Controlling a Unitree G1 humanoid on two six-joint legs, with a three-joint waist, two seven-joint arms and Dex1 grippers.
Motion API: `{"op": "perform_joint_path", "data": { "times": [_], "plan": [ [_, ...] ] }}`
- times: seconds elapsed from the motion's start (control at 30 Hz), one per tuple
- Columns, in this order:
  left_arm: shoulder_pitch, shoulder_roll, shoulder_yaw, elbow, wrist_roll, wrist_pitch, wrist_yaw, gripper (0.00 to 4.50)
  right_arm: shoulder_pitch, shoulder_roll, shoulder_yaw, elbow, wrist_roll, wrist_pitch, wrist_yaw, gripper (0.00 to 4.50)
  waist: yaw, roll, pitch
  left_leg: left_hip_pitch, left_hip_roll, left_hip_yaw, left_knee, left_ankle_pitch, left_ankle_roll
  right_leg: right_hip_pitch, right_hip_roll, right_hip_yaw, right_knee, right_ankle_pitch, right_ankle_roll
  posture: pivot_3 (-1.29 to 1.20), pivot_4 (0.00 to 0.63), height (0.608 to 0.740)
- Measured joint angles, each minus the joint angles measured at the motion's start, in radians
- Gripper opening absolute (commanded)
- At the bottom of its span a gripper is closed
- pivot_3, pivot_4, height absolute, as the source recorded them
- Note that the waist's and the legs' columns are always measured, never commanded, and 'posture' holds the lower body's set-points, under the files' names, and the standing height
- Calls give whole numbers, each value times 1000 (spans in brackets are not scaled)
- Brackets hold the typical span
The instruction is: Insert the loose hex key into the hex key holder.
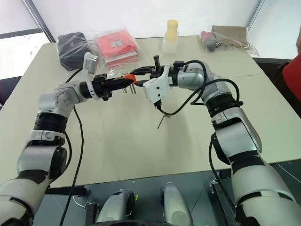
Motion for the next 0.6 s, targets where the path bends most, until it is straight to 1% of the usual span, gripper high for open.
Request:
{"op": "perform_joint_path", "data": {
  "times": [0.1, 0.27, 0.33, 0.37, 0.43, 0.5, 0.6],
  "plan": [
    [3, 14, 0, 1, 18, -7, 1, 0, 39, -7, 5, -24, 11, 24, 21, 4487, 0, 0, 0, 0, 0, 0, 0, 0, 0, 0, 0, 0, 0, 0, 0, 0, 150, 740],
    [17, 39, -6, -10, 44, -20, -12, 0, 72, -38, 5, -64, 15, 87, 27, 4487, 1, 0, 0, 0, 0, 0, 0, 0, 0, 0, 0, 0, 0, 0, 0, 0, 150, 740],
    [47, 64, -32, -46, 82, -59, -20, 0, 126, -57, -22, -132, 78, 218, 88, 4487, 2, 0, 0, 0, 0, 0, 0, 0, 0, 0, 0, 0, 0, 0, 0, 0, 150, 740],
    [65, 80, -49, -65, 102, -82, -26, 0, 170, -66, -45, -183, 130, 324, 131, 4487, 4, 0, 0, 0, 1, -1, 0, 0, 0, 1, 0, 0, 0, 0, 0, 0, 150, 740],
    [109, 112, -71, -100, 142, -130, -33, 0, 294, -96, -102, -341, 269, 653, 235, 4487, 13, 0, 0, 0, 3, -2, 0, 0, 0, 0, 0, 0, 0, 0, 0, 0, 150, 740],
    [140, 137, -82, -134, 169, -165, -35, 0, 399, -134, -142, -532, 414, 1029, 314, 4487, 23, 0, 0, -1, 3, -4, 1, 0, 0, 0, -1, 0, 1, 0, 0, 0, 150, 740],
    [167, 155, -82, -212, 182, -189, -23, 0, 481, -167, -211, -859, 655, 1643, 325, 4487, 30, 1, 0, -1, 3, -5, 2, 0, 0, 0, -1, -1, 2, 0, 0, 0, 150, 740]
  ]
}}
